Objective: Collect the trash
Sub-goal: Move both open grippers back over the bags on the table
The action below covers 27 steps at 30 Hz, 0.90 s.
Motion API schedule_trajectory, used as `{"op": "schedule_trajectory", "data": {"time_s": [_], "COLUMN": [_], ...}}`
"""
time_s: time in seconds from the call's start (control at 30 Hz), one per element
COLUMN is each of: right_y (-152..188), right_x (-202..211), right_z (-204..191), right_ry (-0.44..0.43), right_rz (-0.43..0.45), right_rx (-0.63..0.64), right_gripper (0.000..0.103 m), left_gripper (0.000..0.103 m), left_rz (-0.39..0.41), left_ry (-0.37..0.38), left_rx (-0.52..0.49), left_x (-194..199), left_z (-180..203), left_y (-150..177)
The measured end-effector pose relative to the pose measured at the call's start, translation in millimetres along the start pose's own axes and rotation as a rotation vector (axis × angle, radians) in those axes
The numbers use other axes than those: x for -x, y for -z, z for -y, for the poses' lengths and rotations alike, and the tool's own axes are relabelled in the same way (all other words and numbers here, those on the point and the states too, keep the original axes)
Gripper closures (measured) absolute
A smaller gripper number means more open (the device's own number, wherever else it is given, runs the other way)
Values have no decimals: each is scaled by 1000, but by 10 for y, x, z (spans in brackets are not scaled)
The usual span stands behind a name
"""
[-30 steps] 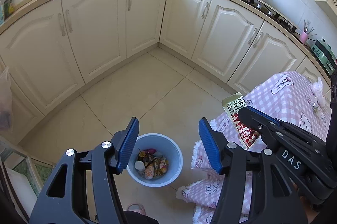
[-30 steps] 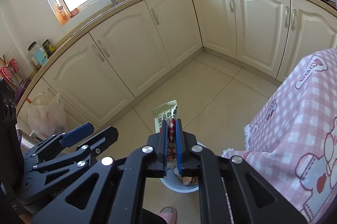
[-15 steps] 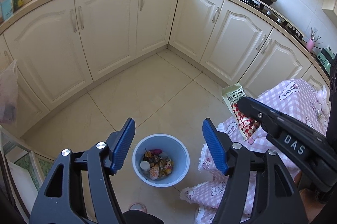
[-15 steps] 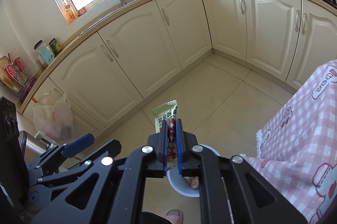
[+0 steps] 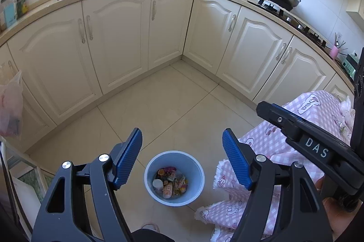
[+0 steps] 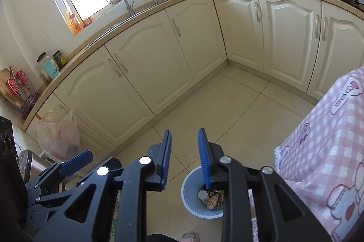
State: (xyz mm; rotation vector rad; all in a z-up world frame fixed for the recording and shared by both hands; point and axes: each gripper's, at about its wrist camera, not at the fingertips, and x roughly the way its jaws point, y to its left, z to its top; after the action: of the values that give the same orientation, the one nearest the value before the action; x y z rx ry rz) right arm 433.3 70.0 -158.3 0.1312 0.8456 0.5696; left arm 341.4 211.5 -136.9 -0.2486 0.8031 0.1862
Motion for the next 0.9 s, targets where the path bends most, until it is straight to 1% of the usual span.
{"op": "schedule_trajectory", "data": {"time_s": [0.2, 0.3, 0.4, 0.5, 0.63, 0.7, 0.8, 0.9], "right_y": [-32, -47, -53, -51, -24, -9, 35, 89], "right_x": [370, 578, 839, 1142, 1635, 1830, 2117, 2391], "right_z": [261, 443, 721, 1039, 1595, 1849, 2265, 2701], "right_ry": [34, 56, 86, 124, 196, 232, 281, 327], "right_rz": [54, 85, 118, 156, 224, 249, 285, 312], "right_rx": [-29, -48, -72, -100, -153, -181, -228, -280], "right_gripper": [75, 74, 74, 73, 71, 70, 69, 69], "left_gripper": [32, 32, 32, 31, 31, 31, 31, 30], "left_rz": [23, 35, 44, 47, 47, 37, 28, -1], "left_ry": [38, 71, 99, 152, 222, 268, 316, 362], "left_rx": [-35, -67, -104, -159, -230, -269, -328, -363], "left_x": [94, 145, 180, 205, 244, 243, 228, 160], "left_z": [279, 542, 816, 1247, 1777, 2114, 2575, 2976], "left_y": [-56, -98, -111, -121, -100, -67, -18, 14]}}
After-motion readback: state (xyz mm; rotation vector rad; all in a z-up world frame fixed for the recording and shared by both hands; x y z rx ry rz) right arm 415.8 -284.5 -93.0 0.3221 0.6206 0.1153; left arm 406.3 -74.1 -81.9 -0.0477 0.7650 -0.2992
